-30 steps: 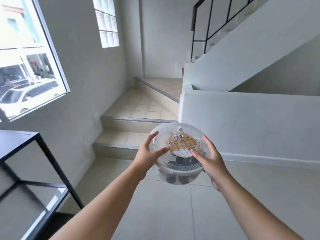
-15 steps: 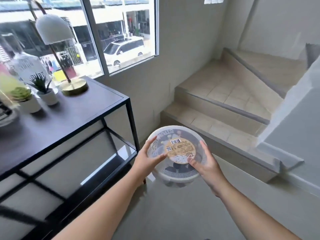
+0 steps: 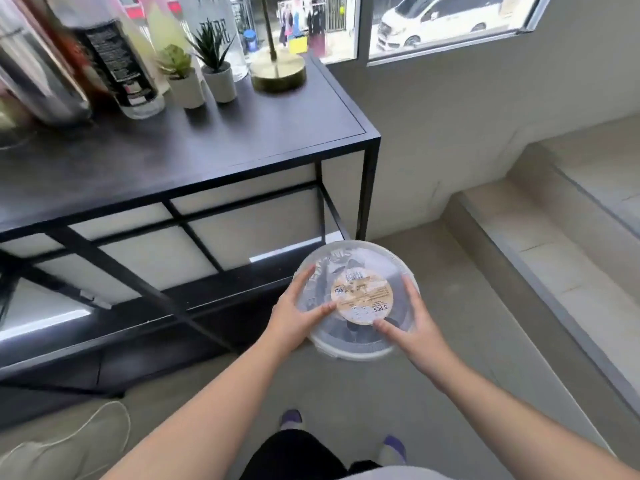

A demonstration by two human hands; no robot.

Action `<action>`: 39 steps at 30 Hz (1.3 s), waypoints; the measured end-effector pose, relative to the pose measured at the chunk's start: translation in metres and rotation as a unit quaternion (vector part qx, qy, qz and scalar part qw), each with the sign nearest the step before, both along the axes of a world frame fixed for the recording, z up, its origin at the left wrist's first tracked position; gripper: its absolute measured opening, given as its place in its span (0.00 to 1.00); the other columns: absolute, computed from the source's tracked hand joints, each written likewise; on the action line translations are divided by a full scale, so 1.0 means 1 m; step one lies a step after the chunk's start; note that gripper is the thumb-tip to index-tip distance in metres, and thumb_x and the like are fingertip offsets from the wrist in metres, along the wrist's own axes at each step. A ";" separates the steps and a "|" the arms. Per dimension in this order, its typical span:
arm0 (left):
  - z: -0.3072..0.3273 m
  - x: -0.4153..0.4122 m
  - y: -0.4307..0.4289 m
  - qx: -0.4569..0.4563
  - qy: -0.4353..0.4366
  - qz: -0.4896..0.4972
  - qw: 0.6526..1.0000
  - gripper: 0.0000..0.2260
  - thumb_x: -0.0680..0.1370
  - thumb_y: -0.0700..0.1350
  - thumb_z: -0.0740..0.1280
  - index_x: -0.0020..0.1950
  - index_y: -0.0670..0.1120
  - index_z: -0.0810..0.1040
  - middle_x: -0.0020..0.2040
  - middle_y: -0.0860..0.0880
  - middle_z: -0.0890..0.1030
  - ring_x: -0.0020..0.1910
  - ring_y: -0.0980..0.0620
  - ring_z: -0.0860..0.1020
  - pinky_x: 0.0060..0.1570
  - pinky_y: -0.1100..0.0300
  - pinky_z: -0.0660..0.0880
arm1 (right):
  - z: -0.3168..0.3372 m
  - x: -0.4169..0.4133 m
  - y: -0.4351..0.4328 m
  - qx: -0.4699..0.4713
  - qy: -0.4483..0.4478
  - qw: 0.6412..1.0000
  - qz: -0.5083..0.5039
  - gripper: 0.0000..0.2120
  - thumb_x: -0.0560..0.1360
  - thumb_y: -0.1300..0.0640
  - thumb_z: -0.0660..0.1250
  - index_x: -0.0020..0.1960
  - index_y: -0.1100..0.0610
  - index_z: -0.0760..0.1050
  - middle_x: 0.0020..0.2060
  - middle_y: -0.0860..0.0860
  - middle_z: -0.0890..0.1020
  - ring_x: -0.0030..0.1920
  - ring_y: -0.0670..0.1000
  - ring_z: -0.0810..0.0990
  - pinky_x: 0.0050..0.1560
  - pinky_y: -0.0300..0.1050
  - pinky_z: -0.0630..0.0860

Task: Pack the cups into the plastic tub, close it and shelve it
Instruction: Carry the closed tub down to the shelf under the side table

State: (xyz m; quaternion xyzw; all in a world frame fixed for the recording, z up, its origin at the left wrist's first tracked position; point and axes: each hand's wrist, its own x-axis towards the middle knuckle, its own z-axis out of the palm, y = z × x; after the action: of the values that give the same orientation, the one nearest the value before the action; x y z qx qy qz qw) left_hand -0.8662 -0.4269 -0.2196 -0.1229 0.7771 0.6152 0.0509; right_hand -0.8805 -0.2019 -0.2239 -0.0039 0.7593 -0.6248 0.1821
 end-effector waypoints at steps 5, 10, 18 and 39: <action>-0.046 -0.008 -0.031 -0.020 -0.015 0.046 0.999 0.32 0.63 0.58 0.76 0.62 0.71 0.66 0.63 0.64 0.73 0.63 0.62 0.71 0.63 0.64 0.67 | -0.045 -0.032 -0.031 0.007 -0.013 0.998 0.058 0.44 0.67 0.52 0.76 0.74 0.41 0.53 0.73 0.38 0.59 0.72 0.43 0.62 0.73 0.52 0.61; -0.093 -0.043 -0.080 -0.024 -0.022 0.067 0.997 0.33 0.64 0.58 0.75 0.66 0.66 0.65 0.64 0.66 0.71 0.64 0.62 0.70 0.63 0.60 0.67 | -0.089 -0.076 -0.082 0.011 -0.001 0.996 0.084 0.44 0.67 0.52 0.76 0.75 0.43 0.53 0.72 0.40 0.63 0.71 0.43 0.65 0.72 0.53 0.63; -0.142 -0.116 -0.143 -0.054 -0.002 0.086 0.995 0.36 0.67 0.59 0.73 0.70 0.63 0.60 0.64 0.62 0.69 0.65 0.59 0.68 0.66 0.55 0.66 | -0.138 -0.170 -0.149 0.040 0.033 0.992 0.113 0.42 0.67 0.47 0.75 0.73 0.37 0.54 0.67 0.36 0.66 0.65 0.40 0.67 0.62 0.37 0.64; -0.179 -0.185 -0.170 -0.048 -0.053 0.117 0.991 0.36 0.70 0.56 0.71 0.71 0.67 0.53 0.73 0.54 0.64 0.69 0.50 0.65 0.58 0.59 0.66 | -0.173 -0.253 -0.191 0.110 0.056 0.984 0.126 0.42 0.68 0.47 0.74 0.74 0.40 0.53 0.72 0.45 0.62 0.69 0.46 0.63 0.64 0.43 0.63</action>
State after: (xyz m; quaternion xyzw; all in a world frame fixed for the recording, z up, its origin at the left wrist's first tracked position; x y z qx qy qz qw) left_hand -1.0511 -0.5968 -0.3987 -0.2479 0.7819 0.5718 0.0139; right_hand -1.1334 -0.3926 -0.3973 -0.1146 0.8259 -0.5082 0.2157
